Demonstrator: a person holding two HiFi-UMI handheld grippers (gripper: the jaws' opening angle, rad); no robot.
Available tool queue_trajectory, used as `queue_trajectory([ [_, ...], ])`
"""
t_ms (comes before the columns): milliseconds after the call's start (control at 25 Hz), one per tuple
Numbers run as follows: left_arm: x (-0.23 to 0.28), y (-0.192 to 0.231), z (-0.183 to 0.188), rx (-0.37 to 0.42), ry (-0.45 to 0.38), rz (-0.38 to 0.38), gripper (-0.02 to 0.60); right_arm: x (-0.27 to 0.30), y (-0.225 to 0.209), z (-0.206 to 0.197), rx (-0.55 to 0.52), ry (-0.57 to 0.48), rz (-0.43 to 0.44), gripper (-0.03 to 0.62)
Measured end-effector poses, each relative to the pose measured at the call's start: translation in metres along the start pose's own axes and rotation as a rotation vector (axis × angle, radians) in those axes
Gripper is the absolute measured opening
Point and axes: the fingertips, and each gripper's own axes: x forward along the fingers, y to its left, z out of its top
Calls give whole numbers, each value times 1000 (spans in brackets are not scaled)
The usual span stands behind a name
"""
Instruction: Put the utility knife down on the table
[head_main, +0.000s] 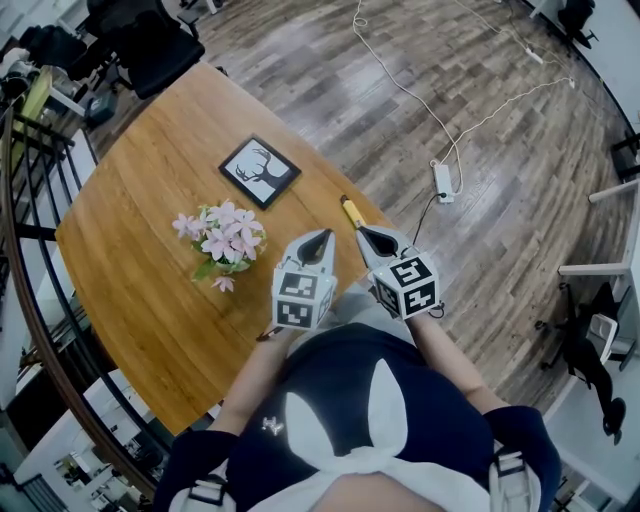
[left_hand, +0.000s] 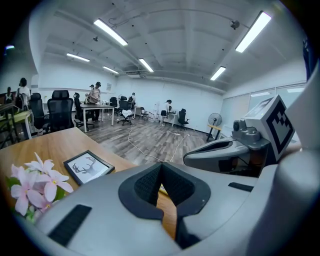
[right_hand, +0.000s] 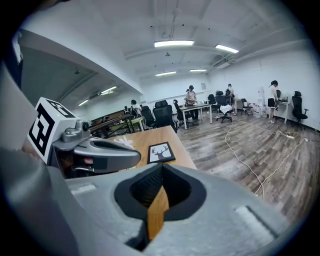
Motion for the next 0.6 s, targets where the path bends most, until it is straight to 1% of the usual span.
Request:
queue_trajectory([
  [280, -5, -10, 0, 3, -4, -21, 17, -7, 4, -5, 1, 9, -27, -4],
  [600, -6, -13, -1, 6, -29, -26, 17, -10, -1, -10, 14, -4, -82, -3],
])
